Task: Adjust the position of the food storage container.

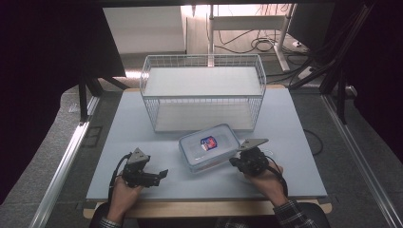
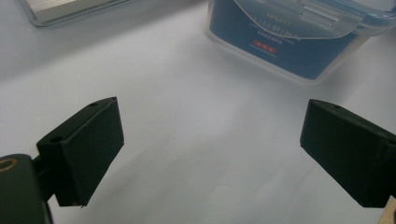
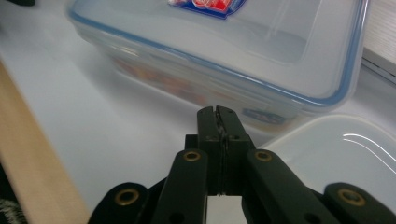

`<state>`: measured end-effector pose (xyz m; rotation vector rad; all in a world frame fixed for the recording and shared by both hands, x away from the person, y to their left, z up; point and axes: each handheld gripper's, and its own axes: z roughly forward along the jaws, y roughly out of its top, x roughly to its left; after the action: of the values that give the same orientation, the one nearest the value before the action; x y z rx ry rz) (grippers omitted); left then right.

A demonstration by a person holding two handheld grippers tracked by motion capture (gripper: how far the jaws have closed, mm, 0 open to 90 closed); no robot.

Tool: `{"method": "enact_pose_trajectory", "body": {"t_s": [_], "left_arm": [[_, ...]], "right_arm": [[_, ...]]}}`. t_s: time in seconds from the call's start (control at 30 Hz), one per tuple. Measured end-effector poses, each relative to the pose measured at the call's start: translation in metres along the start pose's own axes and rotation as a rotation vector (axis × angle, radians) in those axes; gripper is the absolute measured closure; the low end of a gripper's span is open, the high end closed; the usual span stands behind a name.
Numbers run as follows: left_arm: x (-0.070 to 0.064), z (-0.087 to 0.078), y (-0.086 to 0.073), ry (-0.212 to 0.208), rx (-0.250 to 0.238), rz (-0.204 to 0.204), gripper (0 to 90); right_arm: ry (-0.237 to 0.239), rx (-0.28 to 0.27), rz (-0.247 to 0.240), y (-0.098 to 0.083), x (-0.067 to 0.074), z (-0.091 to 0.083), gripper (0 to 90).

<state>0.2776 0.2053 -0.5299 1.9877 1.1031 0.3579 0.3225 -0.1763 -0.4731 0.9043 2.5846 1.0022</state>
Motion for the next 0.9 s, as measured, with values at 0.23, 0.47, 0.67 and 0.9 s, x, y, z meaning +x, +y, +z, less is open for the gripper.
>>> {"method": "enact_pose_trajectory", "body": {"t_s": [0.23, 0.47, 0.67, 0.9], "left_arm": [[-0.001, 0.001, 0.0, -0.001, 0.007, 0.003, 5.9], [-0.001, 0.002, 0.0, -0.003, 0.016, 0.01, 5.9], [-0.001, 0.001, 0.0, -0.004, 0.008, 0.006, 5.7], [-0.002, 0.001, 0.001, -0.041, 0.009, -0.018, 5.8]], "right_arm": [[-0.044, 0.012, 0.037, -0.015, -0.014, -0.017, 89.2], [-0.096, 0.002, 0.106, -0.035, -0.037, -0.038, 89.0], [-0.118, -0.02, 0.168, -0.051, -0.055, -0.054, 89.1], [-0.149, -0.032, 0.229, -0.062, -0.066, -0.061, 89.2]]}}
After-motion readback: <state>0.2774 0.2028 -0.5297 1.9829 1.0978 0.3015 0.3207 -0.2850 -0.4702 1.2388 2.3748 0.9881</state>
